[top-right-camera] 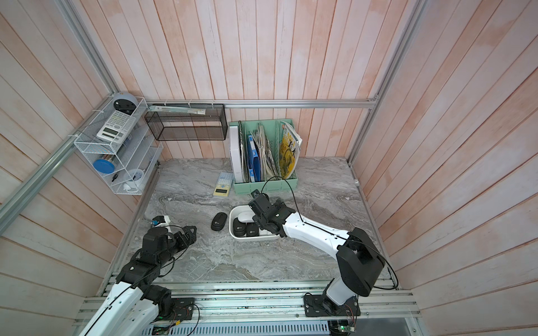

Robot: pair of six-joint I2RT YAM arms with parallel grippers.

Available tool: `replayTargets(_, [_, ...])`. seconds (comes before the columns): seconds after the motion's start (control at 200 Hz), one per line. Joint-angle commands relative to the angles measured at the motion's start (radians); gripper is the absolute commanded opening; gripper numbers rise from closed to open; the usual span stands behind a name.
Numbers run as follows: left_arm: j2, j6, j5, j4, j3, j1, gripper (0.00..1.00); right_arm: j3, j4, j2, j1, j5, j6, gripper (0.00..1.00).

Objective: Take out the mouse from the storage box
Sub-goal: Pick up the mouse from the storage box.

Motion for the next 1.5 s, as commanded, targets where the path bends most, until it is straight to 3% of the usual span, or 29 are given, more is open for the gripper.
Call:
replayTargets(0.0, [-0.036, 0.033, 0.017, 0.049, -0.021, -0.003, 1.00, 0.036, -0.021, 0.030, 0.004, 0.039, -0.048, 0.96])
replayTargets(0.305, [-0.111, 0.037, 0.025, 0.075, -0.050, -0.004, 1.00, 0.079, -0.002, 0.094, 0.004, 0.029, -0.148, 0.94])
replayTargets(0.495, [-0.154, 0.034, 0.018, 0.068, -0.061, -0.002, 1.00, 0.101, 0.012, 0.141, 0.014, -0.066, -0.201, 0.92])
replayTargets(1.03, [-0.155, 0.033, 0.014, 0.069, -0.061, -0.004, 1.00, 0.217, -0.018, 0.299, 0.080, -0.124, -0.277, 0.88])
replayTargets(1.335, [-0.154, 0.033, 0.013, 0.069, -0.062, -0.002, 1.00, 0.286, -0.047, 0.396, 0.101, -0.065, -0.299, 0.87])
replayTargets(1.495, [-0.155, 0.032, 0.013, 0.069, -0.063, -0.003, 1.00, 0.306, -0.044, 0.434, 0.101, -0.002, -0.314, 0.81])
